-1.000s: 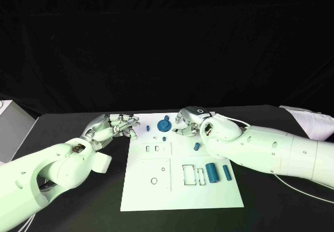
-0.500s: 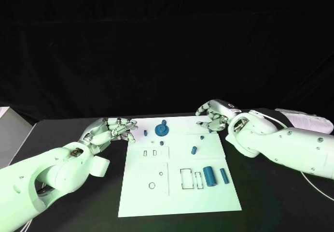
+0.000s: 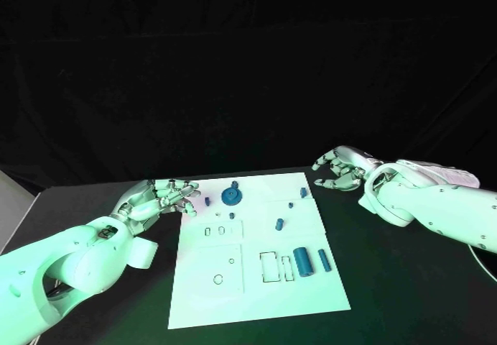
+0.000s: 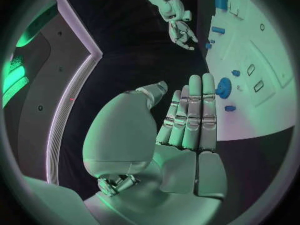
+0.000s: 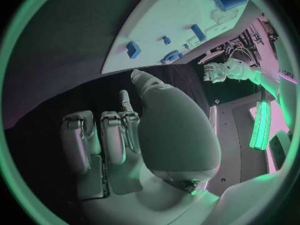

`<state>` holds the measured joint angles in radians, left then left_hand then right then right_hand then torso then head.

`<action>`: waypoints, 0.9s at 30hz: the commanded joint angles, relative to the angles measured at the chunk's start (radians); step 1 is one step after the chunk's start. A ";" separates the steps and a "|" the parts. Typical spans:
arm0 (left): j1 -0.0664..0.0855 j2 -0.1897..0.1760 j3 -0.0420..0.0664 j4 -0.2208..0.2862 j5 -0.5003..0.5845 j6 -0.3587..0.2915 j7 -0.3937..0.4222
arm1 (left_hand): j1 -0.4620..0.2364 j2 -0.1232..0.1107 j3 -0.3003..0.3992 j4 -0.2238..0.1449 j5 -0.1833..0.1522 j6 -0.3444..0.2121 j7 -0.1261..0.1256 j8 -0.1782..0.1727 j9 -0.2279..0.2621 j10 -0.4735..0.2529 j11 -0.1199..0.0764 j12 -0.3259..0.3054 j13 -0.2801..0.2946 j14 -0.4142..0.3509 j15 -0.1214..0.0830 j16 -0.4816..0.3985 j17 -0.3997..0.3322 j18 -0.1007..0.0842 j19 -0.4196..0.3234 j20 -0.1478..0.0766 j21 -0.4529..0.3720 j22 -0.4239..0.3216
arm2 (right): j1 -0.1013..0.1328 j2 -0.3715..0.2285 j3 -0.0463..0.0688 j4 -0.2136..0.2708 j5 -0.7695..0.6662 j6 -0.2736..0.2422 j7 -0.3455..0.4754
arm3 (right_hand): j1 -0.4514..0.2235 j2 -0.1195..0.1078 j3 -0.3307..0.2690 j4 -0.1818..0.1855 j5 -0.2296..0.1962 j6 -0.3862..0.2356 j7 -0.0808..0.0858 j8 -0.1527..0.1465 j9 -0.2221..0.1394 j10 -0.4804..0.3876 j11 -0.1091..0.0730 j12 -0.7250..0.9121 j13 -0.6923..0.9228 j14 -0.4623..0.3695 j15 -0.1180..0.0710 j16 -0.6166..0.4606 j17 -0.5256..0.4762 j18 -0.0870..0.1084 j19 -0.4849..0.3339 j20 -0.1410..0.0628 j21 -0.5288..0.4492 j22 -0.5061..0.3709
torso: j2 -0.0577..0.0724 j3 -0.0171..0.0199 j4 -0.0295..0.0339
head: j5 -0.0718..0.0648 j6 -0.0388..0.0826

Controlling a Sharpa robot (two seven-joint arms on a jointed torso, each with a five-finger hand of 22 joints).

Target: Assemble the parts on the task board

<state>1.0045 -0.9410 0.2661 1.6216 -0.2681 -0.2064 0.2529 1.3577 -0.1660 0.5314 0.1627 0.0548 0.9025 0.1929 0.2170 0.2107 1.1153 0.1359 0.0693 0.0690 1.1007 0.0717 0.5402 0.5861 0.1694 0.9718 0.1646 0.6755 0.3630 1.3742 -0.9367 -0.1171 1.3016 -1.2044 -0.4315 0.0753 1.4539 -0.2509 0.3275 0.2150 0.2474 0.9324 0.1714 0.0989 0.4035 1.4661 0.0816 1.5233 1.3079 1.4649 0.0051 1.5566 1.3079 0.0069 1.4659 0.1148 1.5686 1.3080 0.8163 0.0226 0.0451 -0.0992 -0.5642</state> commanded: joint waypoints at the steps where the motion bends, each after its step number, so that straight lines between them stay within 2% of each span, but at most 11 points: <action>1: -0.001 0.002 0.001 0.001 -0.002 0.024 0.011 | -0.009 0.000 0.003 -0.006 0.000 -0.001 0.006 -0.005 0.001 -0.002 0.003 -0.003 0.001 -0.003 -0.002 0.004 0.001 0.012 -0.008 0.000 0.004 0.001 | -0.003 0.002 -0.001 -0.004 0.007 0.062 0.048 | 0.004 -0.004 -0.002 -0.007 -0.001 -0.009 0.000 -0.005 -0.002 0.051 0.006 0.000 0.207 0.100 0.007 0.007 0.237 -0.007 0.105 0.002 0.002 0.263 | 0.001 0.0029 0.0006 | -0.005 -0.005; 3: -0.002 0.003 0.001 0.000 -0.002 0.024 0.011 | -0.009 0.000 0.003 -0.006 0.000 -0.001 0.006 -0.005 0.001 -0.002 0.002 -0.003 0.001 -0.001 -0.002 0.005 0.002 0.012 -0.008 -0.001 0.005 0.002 | -0.005 0.004 -0.002 -0.004 0.001 0.072 0.042 | 0.004 -0.004 -0.002 -0.007 -0.001 -0.009 0.000 -0.005 -0.002 0.051 0.006 0.000 0.207 0.100 0.007 0.007 0.237 -0.007 0.105 0.002 0.002 0.263 | 0.001 0.0012 0.0019 | -0.006 -0.008; 5: -0.003 0.002 0.001 0.000 -0.002 0.024 0.011 | -0.009 0.000 0.003 -0.006 0.000 -0.001 0.006 -0.005 0.001 -0.002 0.002 -0.003 0.001 -0.001 -0.002 0.005 0.002 0.012 -0.008 -0.001 0.005 0.002 | -0.008 0.007 -0.002 -0.004 -0.013 0.077 0.033 | 0.002 -0.007 -0.005 -0.006 -0.002 -0.012 0.001 -0.007 -0.003 0.052 0.007 0.000 0.207 0.100 0.008 0.007 0.238 -0.007 0.105 0.002 0.002 0.263 | 0.003 0.0023 0.0024 | -0.009 -0.010; 11: -0.004 0.002 0.001 0.000 -0.002 0.024 0.011 | -0.009 0.000 0.003 -0.006 0.000 -0.001 0.006 -0.005 0.001 -0.002 0.002 -0.003 0.001 -0.001 -0.002 0.005 0.002 0.012 -0.008 -0.001 0.005 0.002 | -0.026 0.028 -0.004 -0.013 -0.047 0.085 0.002 | -0.002 -0.010 -0.010 -0.003 0.000 -0.015 0.001 -0.009 -0.003 0.053 0.007 0.001 0.208 0.100 0.009 0.007 0.237 -0.007 0.105 0.003 0.002 0.263 | 0.003 0.0037 0.0019 | -0.003 -0.016; 17: -0.004 0.001 0.001 -0.001 -0.002 0.024 0.010 | -0.009 0.000 0.003 -0.006 0.000 -0.001 0.006 -0.005 0.001 -0.002 0.002 -0.003 0.001 -0.001 -0.002 0.005 0.002 0.012 -0.008 -0.001 0.005 0.002 | -0.038 0.045 -0.005 -0.022 -0.063 0.087 -0.014 | -0.004 -0.010 -0.013 -0.001 0.005 -0.015 0.001 -0.009 -0.004 0.055 0.007 0.003 0.210 0.100 0.009 0.007 0.237 -0.007 0.105 0.003 0.002 0.263 | 0.003 0.0019 0.0033 | -0.002 -0.024; 20: -0.005 0.000 0.001 -0.001 -0.002 0.023 0.010 | -0.009 0.000 0.003 -0.006 0.000 -0.001 0.006 -0.005 0.001 -0.002 0.002 -0.003 0.001 -0.001 -0.002 0.005 0.002 0.012 -0.008 -0.001 0.005 0.002 | -0.042 0.050 -0.005 -0.026 -0.067 0.089 -0.019 | -0.004 -0.010 -0.013 -0.001 0.005 -0.015 0.001 -0.009 -0.004 0.055 0.007 0.003 0.210 0.100 0.009 0.007 0.237 -0.007 0.105 0.003 0.002 0.263 | 0.002 0.0006 0.0019 | 0.000 -0.026; 27: -0.005 -0.001 0.001 0.000 -0.003 0.023 0.009 | -0.009 0.000 0.003 -0.006 0.000 -0.001 0.006 -0.005 0.001 -0.002 0.002 -0.003 0.001 -0.001 -0.002 0.005 0.002 0.012 -0.008 -0.001 0.005 0.002 | -0.047 0.063 -0.005 -0.035 -0.073 0.074 -0.036 | -0.008 -0.004 -0.014 0.004 0.017 -0.012 0.001 -0.008 -0.003 0.057 0.008 0.005 0.213 0.100 0.010 0.007 0.236 -0.007 0.105 0.004 0.002 0.263 | 0.002 0.0017 0.0008 | 0.003 -0.029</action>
<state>0.9999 -0.9424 0.2661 1.6191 -0.2683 -0.2007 0.2529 1.3577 -0.1660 0.5314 0.1627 0.0548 0.9025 0.1929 0.2170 0.2105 1.1153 0.1359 0.0693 0.0690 1.1007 0.0717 0.5401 0.5867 0.1694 0.9718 0.1646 0.6755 0.3637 1.3289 -0.8754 -0.1219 1.2675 -1.2547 -0.3631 0.0569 1.4505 -0.2557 0.3176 0.2169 0.2619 0.9246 0.1720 0.0942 0.4009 1.4661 0.0817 1.5233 1.3076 1.4685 0.0088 1.5607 1.3076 0.0069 1.4659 0.1148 1.5686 1.3077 0.8183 0.0241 0.0466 -0.0972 -0.5913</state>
